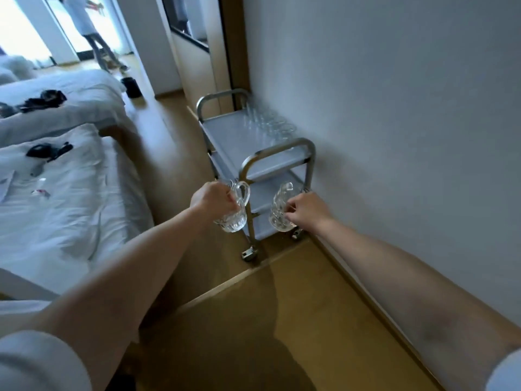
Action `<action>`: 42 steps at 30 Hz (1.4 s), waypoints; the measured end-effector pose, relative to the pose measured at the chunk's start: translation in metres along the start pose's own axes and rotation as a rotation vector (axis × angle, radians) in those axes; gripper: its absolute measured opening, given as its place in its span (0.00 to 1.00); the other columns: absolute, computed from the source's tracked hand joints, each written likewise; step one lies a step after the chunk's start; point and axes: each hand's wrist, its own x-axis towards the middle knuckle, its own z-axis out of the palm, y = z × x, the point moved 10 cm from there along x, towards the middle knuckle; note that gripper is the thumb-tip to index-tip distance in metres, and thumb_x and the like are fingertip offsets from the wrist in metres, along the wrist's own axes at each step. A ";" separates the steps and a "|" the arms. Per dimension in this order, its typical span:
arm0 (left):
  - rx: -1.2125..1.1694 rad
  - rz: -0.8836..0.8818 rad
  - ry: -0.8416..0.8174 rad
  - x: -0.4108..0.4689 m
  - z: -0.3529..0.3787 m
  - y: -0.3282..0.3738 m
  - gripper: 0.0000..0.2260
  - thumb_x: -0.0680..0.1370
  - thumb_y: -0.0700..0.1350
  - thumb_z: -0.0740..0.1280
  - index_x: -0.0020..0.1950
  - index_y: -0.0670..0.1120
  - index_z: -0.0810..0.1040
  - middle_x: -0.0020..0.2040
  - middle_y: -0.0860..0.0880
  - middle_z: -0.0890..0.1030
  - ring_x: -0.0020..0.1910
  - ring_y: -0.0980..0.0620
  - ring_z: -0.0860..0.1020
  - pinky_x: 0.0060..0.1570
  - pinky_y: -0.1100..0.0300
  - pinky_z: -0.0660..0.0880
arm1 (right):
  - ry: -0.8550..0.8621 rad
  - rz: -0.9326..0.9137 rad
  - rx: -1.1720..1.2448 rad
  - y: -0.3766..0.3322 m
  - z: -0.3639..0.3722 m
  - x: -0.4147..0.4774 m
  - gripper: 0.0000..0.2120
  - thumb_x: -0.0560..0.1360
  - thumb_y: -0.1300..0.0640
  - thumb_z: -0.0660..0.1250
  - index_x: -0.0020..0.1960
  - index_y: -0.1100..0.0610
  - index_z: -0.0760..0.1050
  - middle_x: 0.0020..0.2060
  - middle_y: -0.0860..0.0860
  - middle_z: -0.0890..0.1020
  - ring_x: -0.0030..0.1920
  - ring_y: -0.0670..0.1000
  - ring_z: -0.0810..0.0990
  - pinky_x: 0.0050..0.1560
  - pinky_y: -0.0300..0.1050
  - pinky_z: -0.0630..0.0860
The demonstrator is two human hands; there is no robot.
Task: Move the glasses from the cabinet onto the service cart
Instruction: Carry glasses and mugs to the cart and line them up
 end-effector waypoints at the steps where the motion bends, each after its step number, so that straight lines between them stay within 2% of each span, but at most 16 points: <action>1: -0.006 -0.022 0.016 0.013 -0.006 -0.015 0.07 0.72 0.53 0.71 0.43 0.51 0.80 0.43 0.53 0.80 0.42 0.53 0.77 0.38 0.60 0.73 | -0.010 -0.025 0.008 -0.011 0.004 0.020 0.07 0.74 0.53 0.68 0.47 0.54 0.83 0.44 0.49 0.84 0.47 0.49 0.81 0.48 0.42 0.77; 4: -0.058 -0.081 0.042 0.062 -0.015 -0.056 0.07 0.71 0.52 0.71 0.42 0.50 0.80 0.42 0.52 0.80 0.41 0.52 0.77 0.34 0.62 0.69 | -0.016 -0.095 0.008 -0.031 0.013 0.092 0.06 0.74 0.54 0.68 0.46 0.53 0.83 0.44 0.48 0.84 0.46 0.48 0.80 0.47 0.45 0.80; 8: -0.152 -0.172 0.070 0.131 -0.017 -0.094 0.05 0.70 0.50 0.73 0.42 0.50 0.83 0.38 0.56 0.79 0.41 0.53 0.78 0.41 0.58 0.77 | -0.012 -0.170 -0.089 -0.033 0.010 0.192 0.07 0.74 0.55 0.66 0.43 0.52 0.83 0.42 0.49 0.84 0.45 0.50 0.79 0.43 0.42 0.76; 11: -0.212 -0.235 0.146 0.185 -0.025 -0.117 0.04 0.69 0.47 0.73 0.40 0.49 0.80 0.34 0.57 0.77 0.39 0.53 0.77 0.40 0.55 0.78 | 0.023 -0.246 -0.163 -0.032 0.004 0.271 0.08 0.73 0.55 0.65 0.40 0.55 0.82 0.40 0.53 0.83 0.45 0.54 0.80 0.44 0.47 0.78; 13: -0.214 -0.283 0.181 0.219 -0.031 -0.129 0.05 0.69 0.48 0.73 0.40 0.49 0.80 0.36 0.56 0.78 0.41 0.52 0.78 0.39 0.55 0.78 | 0.012 -0.282 -0.169 -0.031 0.003 0.321 0.08 0.73 0.55 0.65 0.41 0.56 0.82 0.40 0.53 0.83 0.44 0.55 0.80 0.44 0.47 0.78; 16: -0.227 -0.334 0.171 0.269 -0.033 -0.144 0.07 0.69 0.50 0.73 0.45 0.51 0.82 0.42 0.54 0.80 0.43 0.51 0.79 0.43 0.53 0.79 | -0.086 -0.312 -0.219 -0.026 0.013 0.384 0.09 0.74 0.55 0.65 0.41 0.55 0.83 0.41 0.53 0.83 0.44 0.54 0.79 0.43 0.45 0.77; 18: -0.247 -0.341 0.167 0.303 -0.037 -0.156 0.06 0.70 0.51 0.73 0.46 0.52 0.84 0.43 0.53 0.81 0.44 0.51 0.79 0.45 0.54 0.79 | -0.091 -0.312 -0.225 -0.025 0.021 0.429 0.09 0.74 0.55 0.65 0.42 0.55 0.83 0.43 0.53 0.83 0.46 0.55 0.79 0.43 0.44 0.76; 22: -0.248 -0.335 0.083 0.370 -0.026 -0.192 0.05 0.70 0.49 0.74 0.40 0.49 0.82 0.37 0.57 0.79 0.39 0.54 0.79 0.42 0.55 0.80 | -0.137 -0.248 -0.195 -0.029 0.067 0.498 0.09 0.73 0.55 0.63 0.40 0.55 0.81 0.43 0.53 0.82 0.46 0.55 0.79 0.37 0.41 0.69; 25: -0.183 -0.283 -0.018 0.431 -0.018 -0.221 0.07 0.69 0.49 0.75 0.38 0.48 0.80 0.39 0.56 0.79 0.40 0.53 0.79 0.40 0.55 0.79 | -0.159 -0.203 -0.159 -0.032 0.093 0.551 0.08 0.73 0.55 0.64 0.41 0.54 0.83 0.42 0.52 0.83 0.46 0.54 0.80 0.38 0.41 0.73; 27: -0.168 -0.228 -0.049 0.468 -0.019 -0.236 0.09 0.70 0.48 0.74 0.33 0.51 0.75 0.38 0.58 0.77 0.40 0.53 0.78 0.37 0.59 0.75 | -0.170 -0.166 -0.157 -0.036 0.107 0.583 0.09 0.73 0.56 0.64 0.44 0.53 0.83 0.45 0.52 0.83 0.47 0.54 0.80 0.41 0.42 0.76; 29: -0.158 -0.186 -0.076 0.501 -0.022 -0.252 0.12 0.70 0.47 0.73 0.31 0.52 0.72 0.37 0.58 0.76 0.39 0.53 0.77 0.35 0.61 0.71 | -0.173 -0.097 -0.163 -0.044 0.118 0.612 0.09 0.73 0.56 0.63 0.46 0.52 0.83 0.47 0.52 0.83 0.49 0.55 0.80 0.41 0.42 0.75; 33: -0.054 -0.106 -0.202 0.571 -0.031 -0.282 0.03 0.70 0.46 0.70 0.41 0.50 0.77 0.40 0.52 0.80 0.40 0.50 0.79 0.33 0.59 0.74 | -0.174 0.063 -0.085 -0.046 0.137 0.659 0.09 0.73 0.56 0.63 0.45 0.53 0.82 0.46 0.54 0.82 0.48 0.57 0.79 0.39 0.41 0.71; 35: 0.015 -0.068 -0.225 0.610 -0.034 -0.293 0.07 0.71 0.48 0.70 0.46 0.49 0.78 0.42 0.52 0.80 0.40 0.51 0.79 0.34 0.60 0.73 | -0.154 0.112 -0.018 -0.043 0.141 0.679 0.09 0.73 0.56 0.63 0.44 0.53 0.83 0.45 0.53 0.83 0.48 0.57 0.80 0.39 0.42 0.72; 39: 0.044 -0.048 -0.244 0.681 -0.017 -0.297 0.08 0.71 0.51 0.70 0.45 0.51 0.75 0.42 0.53 0.78 0.41 0.50 0.77 0.38 0.60 0.72 | -0.166 0.237 -0.021 -0.013 0.155 0.714 0.08 0.74 0.55 0.64 0.47 0.51 0.82 0.49 0.53 0.83 0.51 0.57 0.79 0.41 0.40 0.67; 42: 0.029 -0.069 -0.238 0.734 -0.003 -0.296 0.08 0.71 0.51 0.70 0.45 0.49 0.75 0.41 0.53 0.76 0.40 0.49 0.76 0.38 0.60 0.72 | -0.112 0.333 -0.012 0.022 0.151 0.754 0.09 0.73 0.54 0.65 0.48 0.53 0.82 0.49 0.55 0.83 0.52 0.59 0.79 0.42 0.42 0.69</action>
